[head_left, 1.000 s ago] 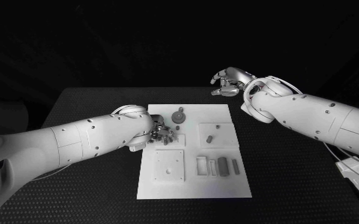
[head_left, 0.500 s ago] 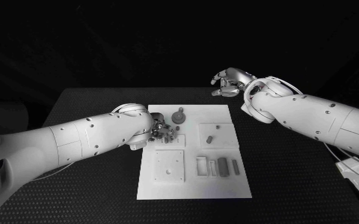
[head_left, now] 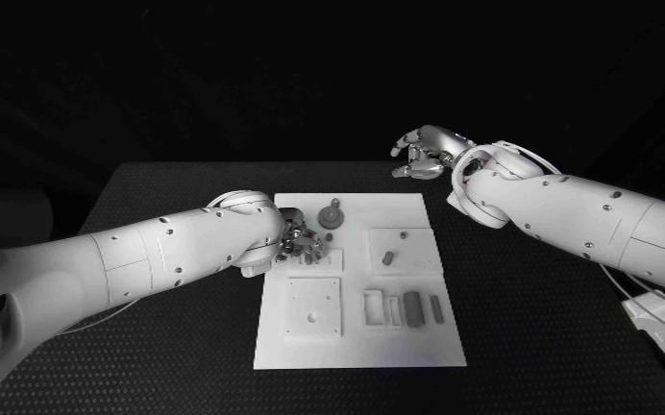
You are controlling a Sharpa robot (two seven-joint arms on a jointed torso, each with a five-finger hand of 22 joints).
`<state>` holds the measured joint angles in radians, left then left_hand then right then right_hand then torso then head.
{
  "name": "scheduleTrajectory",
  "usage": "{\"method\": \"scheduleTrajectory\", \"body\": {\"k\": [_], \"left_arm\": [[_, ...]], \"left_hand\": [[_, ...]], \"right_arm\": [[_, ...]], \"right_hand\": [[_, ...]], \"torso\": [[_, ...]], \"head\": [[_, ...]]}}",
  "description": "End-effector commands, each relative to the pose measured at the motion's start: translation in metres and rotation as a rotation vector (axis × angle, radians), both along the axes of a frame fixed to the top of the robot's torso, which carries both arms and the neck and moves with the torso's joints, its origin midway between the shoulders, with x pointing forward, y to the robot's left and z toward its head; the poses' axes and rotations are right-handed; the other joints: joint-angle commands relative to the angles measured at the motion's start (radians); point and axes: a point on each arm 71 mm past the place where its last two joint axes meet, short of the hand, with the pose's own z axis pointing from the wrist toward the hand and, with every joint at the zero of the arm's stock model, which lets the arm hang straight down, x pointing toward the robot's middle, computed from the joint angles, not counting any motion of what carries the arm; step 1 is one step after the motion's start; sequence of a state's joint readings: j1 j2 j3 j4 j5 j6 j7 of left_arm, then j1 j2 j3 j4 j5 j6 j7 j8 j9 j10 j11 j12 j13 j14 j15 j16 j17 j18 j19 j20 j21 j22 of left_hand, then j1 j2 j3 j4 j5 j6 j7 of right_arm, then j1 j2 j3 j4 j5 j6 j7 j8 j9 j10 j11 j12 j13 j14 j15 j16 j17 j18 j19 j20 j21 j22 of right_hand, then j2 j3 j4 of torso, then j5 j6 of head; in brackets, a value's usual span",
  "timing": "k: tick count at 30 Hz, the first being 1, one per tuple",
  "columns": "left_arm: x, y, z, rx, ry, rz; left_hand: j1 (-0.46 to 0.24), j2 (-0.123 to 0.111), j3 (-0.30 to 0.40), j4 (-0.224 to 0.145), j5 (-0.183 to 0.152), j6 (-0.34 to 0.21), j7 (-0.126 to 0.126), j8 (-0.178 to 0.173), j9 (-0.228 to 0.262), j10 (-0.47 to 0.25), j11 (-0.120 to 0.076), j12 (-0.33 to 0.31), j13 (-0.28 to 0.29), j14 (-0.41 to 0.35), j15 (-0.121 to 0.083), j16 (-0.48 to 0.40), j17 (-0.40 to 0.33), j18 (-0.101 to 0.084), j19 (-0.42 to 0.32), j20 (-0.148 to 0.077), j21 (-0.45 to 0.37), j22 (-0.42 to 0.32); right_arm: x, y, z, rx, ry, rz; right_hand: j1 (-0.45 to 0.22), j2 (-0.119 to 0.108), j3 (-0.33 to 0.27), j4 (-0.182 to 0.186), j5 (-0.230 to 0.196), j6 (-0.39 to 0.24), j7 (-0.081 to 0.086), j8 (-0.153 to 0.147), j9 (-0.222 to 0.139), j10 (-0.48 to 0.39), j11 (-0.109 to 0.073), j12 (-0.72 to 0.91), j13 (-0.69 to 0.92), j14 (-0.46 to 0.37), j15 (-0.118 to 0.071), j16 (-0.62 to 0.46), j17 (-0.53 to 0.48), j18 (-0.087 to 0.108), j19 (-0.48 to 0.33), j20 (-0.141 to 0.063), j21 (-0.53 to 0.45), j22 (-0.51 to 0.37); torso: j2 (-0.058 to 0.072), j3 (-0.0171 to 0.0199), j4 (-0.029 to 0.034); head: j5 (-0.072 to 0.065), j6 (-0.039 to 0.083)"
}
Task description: Assemble the parts on the task board
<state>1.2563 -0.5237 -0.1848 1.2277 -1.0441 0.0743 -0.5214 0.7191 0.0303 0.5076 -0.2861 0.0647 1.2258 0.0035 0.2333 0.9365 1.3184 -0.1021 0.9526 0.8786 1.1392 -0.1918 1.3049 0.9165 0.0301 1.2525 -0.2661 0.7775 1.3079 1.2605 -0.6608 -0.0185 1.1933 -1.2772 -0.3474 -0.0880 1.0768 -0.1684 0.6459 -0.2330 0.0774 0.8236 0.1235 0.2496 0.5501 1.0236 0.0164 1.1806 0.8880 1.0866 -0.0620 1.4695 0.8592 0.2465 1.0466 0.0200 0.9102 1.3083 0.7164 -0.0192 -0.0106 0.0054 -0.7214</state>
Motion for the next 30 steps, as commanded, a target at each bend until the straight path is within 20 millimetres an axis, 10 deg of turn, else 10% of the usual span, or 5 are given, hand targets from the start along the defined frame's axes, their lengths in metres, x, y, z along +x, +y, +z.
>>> {"method": "scheduleTrajectory", "body": {"k": [1,30], "left_arm": [[-0.0009,-0.0004,-0.0001,-0.007,0.013,0.003],[-0.0035,0.0011,-0.0035,-0.010,0.083,-0.006]], "left_hand": [[0.062,0.015,0.016,-0.003,0.026,-0.013,0.005,-0.006,0.001,-0.008,0.001,0.002,0.000,-0.003,-0.005,0.002,-0.003,0.040,0.003,-0.006,-0.007,0.019],[0.203,0.052,0.035,0.012,0.005,-0.095,0.032,-0.036,0.025,-0.041,0.026,0.004,-0.001,-0.032,0.015,0.008,-0.014,0.033,-0.022,-0.002,-0.011,0.019]], "right_arm": [[-0.0004,0.0008,-0.0006,-0.006,0.006,0.013],[-0.0007,0.0006,-0.0017,-0.006,0.011,0.014]], "right_hand": [[-0.002,0.009,-0.007,0.000,0.002,0.045,0.035,-0.006,-0.001,-0.090,0.031,0.006,-0.001,-0.005,0.003,0.003,-0.001,0.015,-0.005,0.004,-0.005,0.016],[-0.004,0.010,-0.008,0.001,0.002,0.045,0.035,-0.006,-0.001,-0.090,0.031,0.007,-0.002,-0.004,0.003,0.003,-0.001,0.015,-0.005,0.004,-0.005,0.016]], "torso": [[0.000,0.0001,0.0000],[0.000,0.0005,-0.0002]], "head": [[0.000,0.000],[-0.001,-0.003]]}}
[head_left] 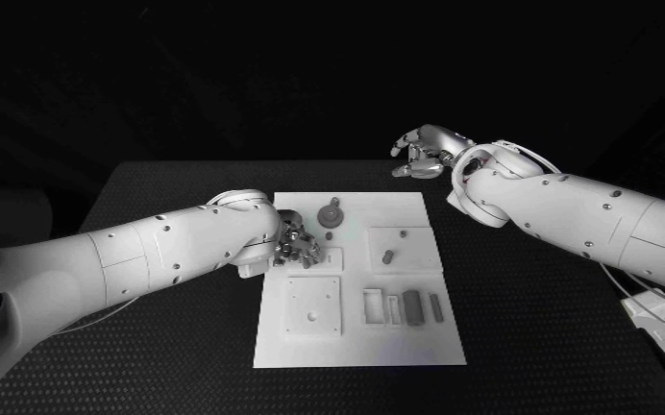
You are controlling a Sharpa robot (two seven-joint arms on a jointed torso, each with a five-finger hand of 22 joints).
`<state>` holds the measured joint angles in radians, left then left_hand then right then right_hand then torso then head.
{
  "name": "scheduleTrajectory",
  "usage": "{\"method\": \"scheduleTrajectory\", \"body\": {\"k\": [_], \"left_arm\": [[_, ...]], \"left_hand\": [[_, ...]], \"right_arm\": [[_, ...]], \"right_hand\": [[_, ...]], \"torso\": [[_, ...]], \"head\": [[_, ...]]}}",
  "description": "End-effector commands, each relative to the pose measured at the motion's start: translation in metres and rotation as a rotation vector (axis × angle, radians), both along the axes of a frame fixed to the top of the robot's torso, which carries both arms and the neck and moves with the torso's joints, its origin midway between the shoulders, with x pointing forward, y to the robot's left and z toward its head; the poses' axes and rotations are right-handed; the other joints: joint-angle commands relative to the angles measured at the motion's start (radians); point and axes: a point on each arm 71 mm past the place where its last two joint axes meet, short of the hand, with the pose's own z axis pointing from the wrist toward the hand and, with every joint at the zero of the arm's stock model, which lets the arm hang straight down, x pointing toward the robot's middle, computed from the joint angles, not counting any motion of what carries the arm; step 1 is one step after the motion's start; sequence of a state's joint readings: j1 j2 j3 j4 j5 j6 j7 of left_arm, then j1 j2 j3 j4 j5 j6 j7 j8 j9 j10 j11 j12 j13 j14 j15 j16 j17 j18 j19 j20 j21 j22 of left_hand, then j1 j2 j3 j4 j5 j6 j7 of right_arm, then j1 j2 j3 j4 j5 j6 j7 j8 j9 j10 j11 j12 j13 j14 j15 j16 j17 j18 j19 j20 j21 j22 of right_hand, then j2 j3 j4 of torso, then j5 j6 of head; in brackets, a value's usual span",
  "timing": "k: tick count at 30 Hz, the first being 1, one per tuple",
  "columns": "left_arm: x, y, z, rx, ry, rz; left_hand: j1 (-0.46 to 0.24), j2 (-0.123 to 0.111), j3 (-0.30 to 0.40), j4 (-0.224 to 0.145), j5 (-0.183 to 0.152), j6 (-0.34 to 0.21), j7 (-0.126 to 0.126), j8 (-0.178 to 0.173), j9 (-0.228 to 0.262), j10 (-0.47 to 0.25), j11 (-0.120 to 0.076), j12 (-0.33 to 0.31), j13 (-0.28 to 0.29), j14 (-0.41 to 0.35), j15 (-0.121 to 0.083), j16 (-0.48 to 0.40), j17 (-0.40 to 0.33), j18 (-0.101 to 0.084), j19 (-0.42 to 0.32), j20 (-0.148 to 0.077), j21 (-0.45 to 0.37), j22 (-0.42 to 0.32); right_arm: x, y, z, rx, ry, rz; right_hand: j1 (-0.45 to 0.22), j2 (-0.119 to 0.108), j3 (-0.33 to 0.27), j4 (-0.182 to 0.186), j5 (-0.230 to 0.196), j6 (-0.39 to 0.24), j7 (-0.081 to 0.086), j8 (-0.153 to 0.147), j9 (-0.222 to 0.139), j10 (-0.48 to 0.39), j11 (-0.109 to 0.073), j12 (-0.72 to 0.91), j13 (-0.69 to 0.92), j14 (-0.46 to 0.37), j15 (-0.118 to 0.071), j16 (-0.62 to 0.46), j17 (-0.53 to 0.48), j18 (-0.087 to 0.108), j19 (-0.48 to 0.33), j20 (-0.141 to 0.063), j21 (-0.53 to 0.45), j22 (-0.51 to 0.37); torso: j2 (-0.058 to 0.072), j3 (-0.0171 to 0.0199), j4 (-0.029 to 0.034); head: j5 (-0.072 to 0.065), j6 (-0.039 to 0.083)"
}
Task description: Assemble the parts on the task board
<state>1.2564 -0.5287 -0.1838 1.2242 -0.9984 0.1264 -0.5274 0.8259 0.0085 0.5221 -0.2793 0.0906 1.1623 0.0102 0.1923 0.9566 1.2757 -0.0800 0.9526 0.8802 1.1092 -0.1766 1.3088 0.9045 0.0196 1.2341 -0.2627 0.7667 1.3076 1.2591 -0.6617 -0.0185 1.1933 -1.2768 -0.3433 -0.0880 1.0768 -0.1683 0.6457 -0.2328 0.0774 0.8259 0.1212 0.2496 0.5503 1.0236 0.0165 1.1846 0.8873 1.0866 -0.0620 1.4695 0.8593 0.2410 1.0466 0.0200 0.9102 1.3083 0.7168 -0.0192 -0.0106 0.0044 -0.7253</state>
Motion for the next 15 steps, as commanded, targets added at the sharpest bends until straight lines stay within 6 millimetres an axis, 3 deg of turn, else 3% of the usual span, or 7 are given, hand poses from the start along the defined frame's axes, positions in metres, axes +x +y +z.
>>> {"method": "scheduleTrajectory", "body": {"k": [1,4,7,10,15], "left_arm": [[-0.0010,-0.0019,-0.0003,-0.003,0.014,-0.005],[-0.0004,-0.0022,-0.0002,-0.003,0.009,-0.001],[0.0002,-0.0028,0.0000,-0.002,0.004,0.005],[0.0001,-0.0028,0.0000,0.000,0.005,0.005],[0.0004,-0.0020,-0.0004,0.007,0.008,0.006]], "left_hand": [[0.096,0.074,0.023,0.007,-0.021,-0.031,0.025,0.006,0.006,0.002,0.004,0.005,-0.003,-0.002,0.000,0.004,-0.002,0.043,-0.003,-0.005,-0.001,0.020],[0.090,0.074,0.036,0.013,0.012,-0.023,0.022,0.015,0.019,0.003,0.001,0.007,-0.006,-0.001,-0.002,0.007,-0.004,0.042,-0.001,-0.005,0.001,0.020],[0.083,0.070,0.038,0.015,0.019,-0.025,0.022,0.019,0.027,0.003,0.001,0.009,-0.008,-0.001,-0.002,0.008,-0.006,0.042,0.000,-0.005,0.002,0.020],[0.064,0.053,0.038,0.029,0.042,-0.033,0.022,0.020,0.039,0.003,0.001,0.011,-0.011,0.000,-0.002,0.009,-0.008,0.042,0.002,-0.006,0.002,0.020],[0.035,0.025,0.025,0.043,0.041,-0.045,0.024,0.018,0.048,0.002,0.003,0.014,-0.013,0.000,-0.002,0.011,-0.010,0.042,0.003,-0.007,0.002,0.020]], "right_arm": [[-0.0004,0.0010,-0.0007,-0.004,0.006,0.013],[-0.0004,0.0012,-0.0007,-0.003,0.006,0.013],[-0.0004,0.0016,-0.0007,-0.003,0.006,0.014],[-0.0003,0.0017,-0.0009,-0.003,0.007,0.014],[-0.0004,0.0014,-0.0009,-0.003,0.007,0.013]], "right_hand": [[-0.004,0.010,-0.007,0.001,0.002,0.042,0.038,-0.006,-0.002,-0.090,0.031,0.003,-0.001,-0.004,0.003,0.003,-0.001,0.021,-0.005,0.004,-0.005,0.016],[-0.004,0.010,-0.008,0.001,0.002,0.042,0.038,-0.007,-0.002,-0.090,0.031,0.003,-0.001,-0.004,0.003,0.003,-0.002,0.021,-0.005,0.004,-0.005,0.016],[-0.004,0.010,-0.008,0.001,0.002,0.042,0.038,-0.007,-0.002,-0.090,0.031,0.003,-0.002,-0.004,0.003,0.003,-0.002,0.021,-0.005,0.004,-0.005,0.016],[-0.004,0.010,-0.008,0.002,0.002,0.042,0.038,-0.007,-0.002,-0.090,0.031,0.003,-0.002,-0.004,0.003,0.003,-0.002,0.021,-0.005,0.004,-0.005,0.016],[-0.004,0.010,-0.008,0.002,0.002,0.042,0.038,-0.007,-0.002,-0.090,0.031,0.003,-0.002,-0.004,0.003,0.003,-0.002,0.021,-0.005,0.004,-0.005,0.016]], "torso": [[0.000,0.0004,-0.0005],[0.000,0.0006,-0.0005],[0.000,0.0012,-0.0005],[0.000,0.0011,-0.0010],[0.001,0.0004,-0.0004]], "head": [[0.000,0.000],[0.000,0.001],[0.000,0.002],[0.000,0.002],[-0.001,0.001]]}}
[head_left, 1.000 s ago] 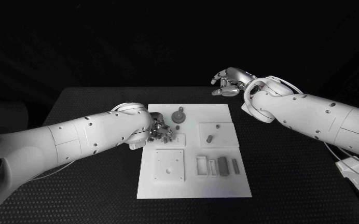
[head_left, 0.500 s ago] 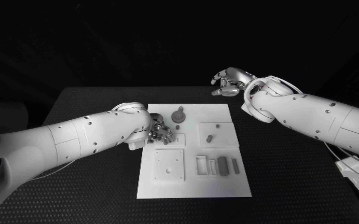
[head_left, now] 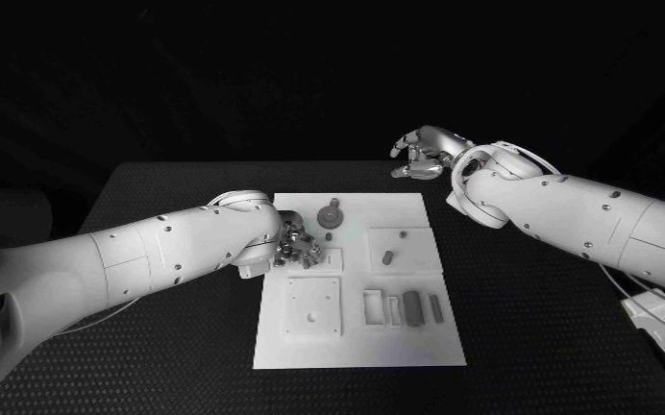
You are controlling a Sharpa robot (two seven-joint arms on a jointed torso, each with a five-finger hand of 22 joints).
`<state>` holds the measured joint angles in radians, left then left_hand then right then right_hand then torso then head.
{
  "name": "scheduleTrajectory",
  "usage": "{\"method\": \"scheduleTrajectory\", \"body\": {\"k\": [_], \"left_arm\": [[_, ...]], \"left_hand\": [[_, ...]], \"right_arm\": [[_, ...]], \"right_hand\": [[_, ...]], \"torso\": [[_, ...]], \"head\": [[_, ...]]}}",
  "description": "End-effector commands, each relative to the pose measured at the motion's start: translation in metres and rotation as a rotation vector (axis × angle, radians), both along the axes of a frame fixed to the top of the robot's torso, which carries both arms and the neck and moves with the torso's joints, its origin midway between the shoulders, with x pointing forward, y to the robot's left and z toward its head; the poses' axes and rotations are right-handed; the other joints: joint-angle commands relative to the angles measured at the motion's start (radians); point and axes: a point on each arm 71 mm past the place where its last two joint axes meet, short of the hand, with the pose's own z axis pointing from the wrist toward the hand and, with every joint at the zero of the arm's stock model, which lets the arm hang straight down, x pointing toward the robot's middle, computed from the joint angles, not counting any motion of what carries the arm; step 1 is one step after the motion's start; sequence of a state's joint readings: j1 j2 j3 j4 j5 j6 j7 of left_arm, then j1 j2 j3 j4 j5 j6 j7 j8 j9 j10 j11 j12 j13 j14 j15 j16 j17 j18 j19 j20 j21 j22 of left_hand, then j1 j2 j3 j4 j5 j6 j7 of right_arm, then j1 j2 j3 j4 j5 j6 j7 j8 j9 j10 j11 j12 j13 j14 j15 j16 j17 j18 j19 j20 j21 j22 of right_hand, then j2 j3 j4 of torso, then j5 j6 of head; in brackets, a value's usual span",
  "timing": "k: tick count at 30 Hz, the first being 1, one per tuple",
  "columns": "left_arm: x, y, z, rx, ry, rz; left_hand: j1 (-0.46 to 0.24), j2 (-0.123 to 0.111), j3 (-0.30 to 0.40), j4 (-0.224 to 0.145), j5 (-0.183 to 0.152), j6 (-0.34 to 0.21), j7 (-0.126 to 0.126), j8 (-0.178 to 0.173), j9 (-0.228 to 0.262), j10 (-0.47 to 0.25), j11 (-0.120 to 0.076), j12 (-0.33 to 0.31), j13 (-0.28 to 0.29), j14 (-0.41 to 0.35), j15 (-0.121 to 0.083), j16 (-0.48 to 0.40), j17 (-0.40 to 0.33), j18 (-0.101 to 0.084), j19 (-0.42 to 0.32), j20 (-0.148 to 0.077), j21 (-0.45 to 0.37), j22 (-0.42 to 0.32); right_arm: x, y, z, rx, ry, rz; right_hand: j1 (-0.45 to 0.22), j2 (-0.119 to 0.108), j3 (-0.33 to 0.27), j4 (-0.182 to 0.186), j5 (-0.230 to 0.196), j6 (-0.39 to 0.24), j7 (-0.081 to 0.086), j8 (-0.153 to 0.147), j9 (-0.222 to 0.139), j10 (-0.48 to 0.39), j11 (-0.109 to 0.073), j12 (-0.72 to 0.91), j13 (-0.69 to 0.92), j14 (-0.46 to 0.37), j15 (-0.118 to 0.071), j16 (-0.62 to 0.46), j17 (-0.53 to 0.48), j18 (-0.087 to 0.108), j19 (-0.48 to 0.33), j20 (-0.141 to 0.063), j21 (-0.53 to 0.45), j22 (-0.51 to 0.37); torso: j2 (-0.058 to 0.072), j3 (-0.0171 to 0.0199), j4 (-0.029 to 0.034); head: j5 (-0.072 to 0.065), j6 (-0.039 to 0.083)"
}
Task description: Assemble the parts on the task board
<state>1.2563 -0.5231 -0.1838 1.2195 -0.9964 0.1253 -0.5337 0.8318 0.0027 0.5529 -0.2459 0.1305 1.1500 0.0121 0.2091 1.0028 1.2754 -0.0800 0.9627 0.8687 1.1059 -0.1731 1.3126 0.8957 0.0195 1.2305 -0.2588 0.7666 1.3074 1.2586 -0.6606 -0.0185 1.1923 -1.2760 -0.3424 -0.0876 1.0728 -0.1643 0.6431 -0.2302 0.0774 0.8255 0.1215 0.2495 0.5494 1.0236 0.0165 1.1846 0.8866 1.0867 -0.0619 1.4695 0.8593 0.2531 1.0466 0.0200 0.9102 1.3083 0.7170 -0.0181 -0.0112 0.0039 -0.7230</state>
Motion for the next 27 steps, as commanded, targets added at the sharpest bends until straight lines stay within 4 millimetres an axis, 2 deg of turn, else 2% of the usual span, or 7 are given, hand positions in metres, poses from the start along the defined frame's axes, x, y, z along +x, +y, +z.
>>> {"method": "scheduleTrajectory", "body": {"k": [1,8,12,20,27], "left_arm": [[-0.0002,-0.0006,-0.0002,0.005,0.008,0.001],[0.0002,-0.0007,0.0001,0.001,0.003,0.005],[0.0006,-0.0008,0.0003,-0.003,-0.001,0.006],[0.0014,0.0000,0.0008,-0.011,-0.011,0.015],[0.0017,-0.0002,0.0010,-0.013,-0.014,0.016]], "left_hand": [[0.024,0.027,-0.008,0.012,0.001,-0.034,0.023,0.001,0.004,0.002,0.003,0.004,-0.002,0.004,-0.005,0.007,-0.002,0.042,0.007,-0.011,0.002,0.020],[-0.010,0.004,-0.024,0.027,-0.003,-0.047,0.025,-0.006,0.008,0.002,0.005,0.008,-0.005,0.004,-0.004,0.008,-0.005,0.044,0.007,-0.011,0.001,0.019],[-0.030,-0.008,-0.031,0.039,-0.018,-0.049,0.025,-0.008,0.010,0.002,0.005,0.010,-0.007,0.005,-0.004,0.009,-0.006,0.046,0.008,-0.011,0.000,0.019],[-0.091,-0.038,-0.043,0.073,-0.026,-0.050,0.024,-0.012,0.014,0.003,0.004,0.017,-0.008,0.006,-0.005,0.015,-0.007,0.050,0.010,-0.013,-0.001,0.019],[-0.096,-0.046,-0.040,0.076,-0.028,-0.051,0.024,-0.013,0.015,0.002,0.003,0.019,-0.009,0.006,-0.006,0.015,-0.007,0.051,0.011,-0.013,-0.001,0.020]], "right_arm": [[-0.0005,0.0011,-0.0005,-0.003,0.005,0.013],[-0.0005,0.0013,-0.0006,-0.004,0.006,0.014],[-0.0005,0.0014,-0.0006,-0.003,0.006,0.014],[-0.0005,0.0004,-0.0008,-0.005,0.009,0.013],[-0.0005,0.0005,-0.0009,-0.006,0.011,0.014]], "right_hand": [[0.000,0.006,-0.005,-0.001,0.002,0.042,0.037,-0.007,-0.001,-0.090,0.031,0.003,-0.001,-0.004,0.003,0.003,-0.002,0.009,-0.005,0.004,-0.005,0.016],[-0.001,0.006,-0.005,-0.001,0.002,0.042,0.037,-0.007,-0.001,-0.090,0.031,0.003,-0.001,-0.005,0.003,0.002,-0.002,0.009,-0.005,0.004,-0.005,0.016],[-0.001,0.005,-0.005,-0.001,0.002,0.042,0.038,-0.007,-0.001,-0.090,0.031,0.004,-0.001,-0.005,0.003,0.002,-0.002,0.009,-0.005,0.004,-0.005,0.016],[0.000,0.005,-0.005,-0.001,0.002,0.041,0.038,-0.007,-0.001,-0.090,0.031,0.004,-0.002,-0.005,0.004,0.002,-0.002,0.009,-0.005,0.004,-0.006,0.016],[0.000,0.005,-0.005,-0.001,0.002,0.041,0.038,-0.008,-0.002,-0.090,0.031,0.004,-0.002,-0.005,0.004,0.002,-0.002,0.009,-0.005,0.004,-0.006,0.016]], "torso": [[0.000,-0.0005,0.0005],[0.000,-0.0011,0.0004],[0.000,-0.0012,0.0000],[0.000,-0.0009,0.0003],[0.000,-0.0010,0.0004]], "head": [[-0.001,-0.001],[-0.002,-0.003],[-0.002,-0.003],[-0.002,-0.004],[-0.002,-0.005]]}}
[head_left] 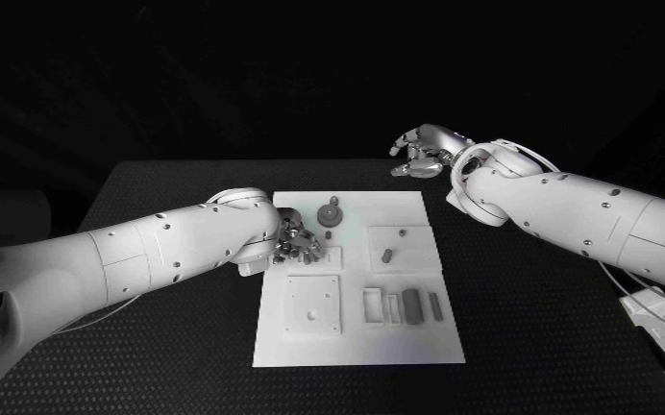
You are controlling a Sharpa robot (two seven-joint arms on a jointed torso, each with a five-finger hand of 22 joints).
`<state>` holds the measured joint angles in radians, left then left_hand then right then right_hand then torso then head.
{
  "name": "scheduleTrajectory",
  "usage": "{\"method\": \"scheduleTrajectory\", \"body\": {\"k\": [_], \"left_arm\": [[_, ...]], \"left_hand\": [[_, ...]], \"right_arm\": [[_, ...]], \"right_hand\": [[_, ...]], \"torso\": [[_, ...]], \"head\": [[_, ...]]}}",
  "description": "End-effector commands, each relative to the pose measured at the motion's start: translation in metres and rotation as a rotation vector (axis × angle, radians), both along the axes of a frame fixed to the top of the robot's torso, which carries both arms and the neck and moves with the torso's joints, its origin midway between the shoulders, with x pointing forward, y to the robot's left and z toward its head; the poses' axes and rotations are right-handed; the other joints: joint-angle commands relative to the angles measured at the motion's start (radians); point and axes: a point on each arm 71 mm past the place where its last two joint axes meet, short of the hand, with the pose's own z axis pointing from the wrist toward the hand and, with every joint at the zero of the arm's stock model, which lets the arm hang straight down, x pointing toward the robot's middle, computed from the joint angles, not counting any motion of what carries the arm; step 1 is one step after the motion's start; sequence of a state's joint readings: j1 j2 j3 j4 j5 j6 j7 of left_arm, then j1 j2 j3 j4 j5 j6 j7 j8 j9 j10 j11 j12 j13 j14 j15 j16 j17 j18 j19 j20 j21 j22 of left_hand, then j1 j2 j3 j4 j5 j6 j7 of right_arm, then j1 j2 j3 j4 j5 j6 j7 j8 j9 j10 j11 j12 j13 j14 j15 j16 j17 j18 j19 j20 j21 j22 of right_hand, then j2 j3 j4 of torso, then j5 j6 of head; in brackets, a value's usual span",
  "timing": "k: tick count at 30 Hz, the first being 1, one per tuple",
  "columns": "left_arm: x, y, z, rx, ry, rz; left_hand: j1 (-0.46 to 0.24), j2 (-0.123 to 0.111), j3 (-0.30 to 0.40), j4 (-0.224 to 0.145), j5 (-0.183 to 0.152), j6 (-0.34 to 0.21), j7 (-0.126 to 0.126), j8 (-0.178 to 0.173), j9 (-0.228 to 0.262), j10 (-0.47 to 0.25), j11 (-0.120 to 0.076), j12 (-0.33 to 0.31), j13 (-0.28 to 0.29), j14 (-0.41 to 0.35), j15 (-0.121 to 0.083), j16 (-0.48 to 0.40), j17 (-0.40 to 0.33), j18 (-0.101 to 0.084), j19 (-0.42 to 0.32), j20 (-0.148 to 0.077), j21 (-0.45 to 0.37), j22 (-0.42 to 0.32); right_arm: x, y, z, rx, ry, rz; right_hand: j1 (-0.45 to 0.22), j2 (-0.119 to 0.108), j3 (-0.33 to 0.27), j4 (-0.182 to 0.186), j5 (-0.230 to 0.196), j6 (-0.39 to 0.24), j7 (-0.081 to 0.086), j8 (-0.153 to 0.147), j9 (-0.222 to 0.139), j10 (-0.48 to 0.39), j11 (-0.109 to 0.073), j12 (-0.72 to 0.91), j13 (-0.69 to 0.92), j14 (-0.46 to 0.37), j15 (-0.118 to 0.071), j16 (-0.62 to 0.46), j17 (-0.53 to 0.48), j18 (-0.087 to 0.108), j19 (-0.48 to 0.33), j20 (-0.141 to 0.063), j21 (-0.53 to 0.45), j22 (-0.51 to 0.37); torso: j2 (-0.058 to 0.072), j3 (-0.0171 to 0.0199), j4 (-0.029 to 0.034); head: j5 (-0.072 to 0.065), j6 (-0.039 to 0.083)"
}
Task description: Assemble the parts on the task board
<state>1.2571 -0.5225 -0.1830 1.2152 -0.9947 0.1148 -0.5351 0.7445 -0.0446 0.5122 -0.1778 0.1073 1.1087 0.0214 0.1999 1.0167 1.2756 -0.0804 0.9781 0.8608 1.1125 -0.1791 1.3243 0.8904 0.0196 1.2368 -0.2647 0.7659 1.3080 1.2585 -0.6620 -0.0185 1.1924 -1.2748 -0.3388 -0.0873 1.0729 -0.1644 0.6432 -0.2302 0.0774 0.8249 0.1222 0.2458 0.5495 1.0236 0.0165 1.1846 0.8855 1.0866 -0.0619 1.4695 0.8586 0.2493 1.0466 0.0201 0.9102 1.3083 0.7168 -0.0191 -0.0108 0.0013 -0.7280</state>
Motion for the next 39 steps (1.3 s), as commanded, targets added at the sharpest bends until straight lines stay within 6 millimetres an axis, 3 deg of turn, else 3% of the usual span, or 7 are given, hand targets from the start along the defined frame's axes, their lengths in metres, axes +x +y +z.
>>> {"method": "scheduleTrajectory", "body": {"k": [1,11,21,26,29,31,39], "left_arm": [[0.0002,-0.0012,0.0001,-0.010,-0.006,0.006],[0.0006,-0.0005,0.0000,-0.009,-0.006,0.007],[0.0001,0.0008,-0.0002,-0.037,0.012,0.028],[-0.0003,0.0005,-0.0002,-0.066,0.033,0.042],[-0.0004,0.0005,-0.0001,-0.075,0.039,0.043],[-0.0005,0.0006,0.0001,-0.083,0.044,0.046],[0.0019,0.0018,0.0062,-0.127,0.043,0.053]], "left_hand": [[-0.009,0.001,0.000,0.008,-0.005,-0.010,0.014,-0.004,0.002,0.002,0.004,0.003,-0.001,0.000,0.000,0.004,-0.002,0.051,0.004,-0.007,0.000,0.019],[0.003,0.012,0.011,-0.002,-0.007,-0.010,0.014,-0.004,0.004,0.002,0.003,0.007,-0.001,0.000,-0.001,0.006,-0.002,0.054,0.006,-0.008,0.001,0.020],[0.060,0.043,0.035,-0.068,0.013,-0.023,0.019,-0.013,0.010,0.000,0.008,0.012,-0.005,0.000,0.003,0.008,-0.005,0.054,0.008,-0.005,0.005,0.019],[0.125,0.088,0.065,-0.108,0.070,-0.031,0.023,-0.017,0.014,-0.001,0.012,0.014,-0.008,0.000,0.007,0.009,-0.006,0.054,0.010,-0.002,0.007,0.020],[0.160,0.107,0.079,-0.113,0.079,-0.033,0.024,-0.018,0.016,-0.002,0.013,0.015,-0.009,0.000,0.008,0.009,-0.007,0.054,0.009,-0.001,0.008,0.020],[0.183,0.106,0.094,-0.108,0.050,-0.033,0.025,-0.018,0.018,-0.002,0.014,0.016,-0.011,-0.001,0.009,0.009,-0.008,0.053,0.008,0.001,0.008,0.020],[0.197,0.114,0.105,-0.108,0.008,-0.033,0.027,-0.020,0.020,-0.002,0.016,0.017,-0.014,-0.002,0.011,0.010,-0.008,0.052,0.007,0.003,0.010,0.020]], "right_arm": [[-0.0004,0.0012,-0.0007,-0.005,0.008,0.014],[-0.0004,0.0007,-0.0009,-0.007,0.010,0.014],[-0.0004,0.0005,-0.0010,-0.007,0.011,0.014],[-0.0004,0.0004,-0.0012,-0.008,0.012,0.015],[-0.0004,0.0003,-0.0013,-0.008,0.013,0.015],[-0.0005,0.0002,-0.0013,-0.008,0.013,0.016],[-0.0050,0.0046,-0.0008,0.001,0.005,0.043]], "right_hand": [[0.000,0.005,-0.005,-0.001,0.002,0.042,0.037,-0.004,-0.002,-0.090,0.031,0.004,-0.001,-0.005,0.004,0.002,-0.001,0.013,-0.005,0.004,-0.006,0.016],[0.000,0.005,-0.005,-0.001,0.002,0.041,0.037,-0.004,-0.002,-0.091,0.031,0.004,-0.001,-0.005,0.004,0.002,-0.002,0.013,-0.005,0.004,-0.006,0.016],[0.000,0.005,-0.005,-0.001,0.002,0.041,0.037,-0.004,-0.002,-0.091,0.032,0.004,-0.002,-0.005,0.004,0.002,-0.002,0.013,-0.005,0.004,-0.006,0.016],[0.000,0.006,-0.005,-0.001,0.002,0.041,0.037,-0.004,-0.002,-0.091,0.032,0.004,-0.002,-0.005,0.004,0.002,-0.002,0.013,-0.005,0.004,-0.006,0.016],[0.000,0.006,-0.005,-0.001,0.002,0.041,0.037,-0.004,-0.002,-0.091,0.032,0.004,-0.002,-0.005,0.004,0.002,-0.002,0.013,-0.005,0.004,-0.006,0.016],[0.000,0.006,-0.005,-0.001,0.002,0.041,0.037,-0.004,-0.002,-0.091,0.032,0.004,-0.002,-0.005,0.004,0.002,-0.002,0.013,-0.005,0.004,-0.006,0.016],[0.002,0.007,-0.004,-0.002,0.002,0.041,0.037,-0.004,-0.002,-0.091,0.032,0.005,-0.002,-0.005,0.004,0.002,-0.002,0.013,-0.005,0.004,-0.006,0.016]], "torso": [[0.000,0.0001,-0.0001],[0.000,0.0005,-0.0002],[0.000,0.0001,0.0001],[0.000,-0.0003,0.0003],[-0.001,-0.0005,0.0002],[0.000,-0.0005,0.0001],[0.000,-0.0007,-0.0002]], "head": [[0.000,0.000],[0.000,0.000],[-0.001,0.000],[-0.001,0.001],[-0.001,0.001],[-0.001,0.001],[0.000,0.003]]}}
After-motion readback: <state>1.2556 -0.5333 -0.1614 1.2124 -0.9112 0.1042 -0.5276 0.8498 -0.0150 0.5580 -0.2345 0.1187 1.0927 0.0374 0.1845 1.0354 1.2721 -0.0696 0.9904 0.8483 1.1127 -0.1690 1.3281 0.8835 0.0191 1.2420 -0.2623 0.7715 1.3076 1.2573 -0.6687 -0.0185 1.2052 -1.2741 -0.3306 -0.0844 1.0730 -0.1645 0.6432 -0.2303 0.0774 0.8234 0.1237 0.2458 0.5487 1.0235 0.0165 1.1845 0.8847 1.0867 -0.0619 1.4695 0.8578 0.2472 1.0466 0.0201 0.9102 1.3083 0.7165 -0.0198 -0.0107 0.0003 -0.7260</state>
